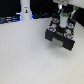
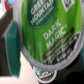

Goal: Open the kcup holder, insert the kcup into the holder, and close the kcup holder

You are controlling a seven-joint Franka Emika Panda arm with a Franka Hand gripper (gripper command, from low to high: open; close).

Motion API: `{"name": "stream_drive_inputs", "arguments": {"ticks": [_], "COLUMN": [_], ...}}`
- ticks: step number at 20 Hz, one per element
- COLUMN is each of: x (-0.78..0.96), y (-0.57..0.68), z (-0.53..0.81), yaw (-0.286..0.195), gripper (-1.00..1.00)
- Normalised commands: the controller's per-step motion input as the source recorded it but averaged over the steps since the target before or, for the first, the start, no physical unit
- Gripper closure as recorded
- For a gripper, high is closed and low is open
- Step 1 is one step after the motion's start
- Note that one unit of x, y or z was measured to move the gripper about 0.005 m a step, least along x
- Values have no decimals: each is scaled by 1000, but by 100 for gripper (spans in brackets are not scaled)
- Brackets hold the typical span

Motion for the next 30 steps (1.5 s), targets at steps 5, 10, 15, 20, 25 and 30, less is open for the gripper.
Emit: {"name": "stream_drive_inputs", "arguments": {"ticks": [5, 10, 15, 20, 25, 30], "x": [-175, -121, -138, -76, -64, -164], "y": [235, 55, 28, -28, -40, -55], "z": [-144, -221, -234, -184, -175, -33], "yaw": [123, 88, 71, 24, 2, -4], "gripper": [100, 100, 100, 100, 100, 100]}}
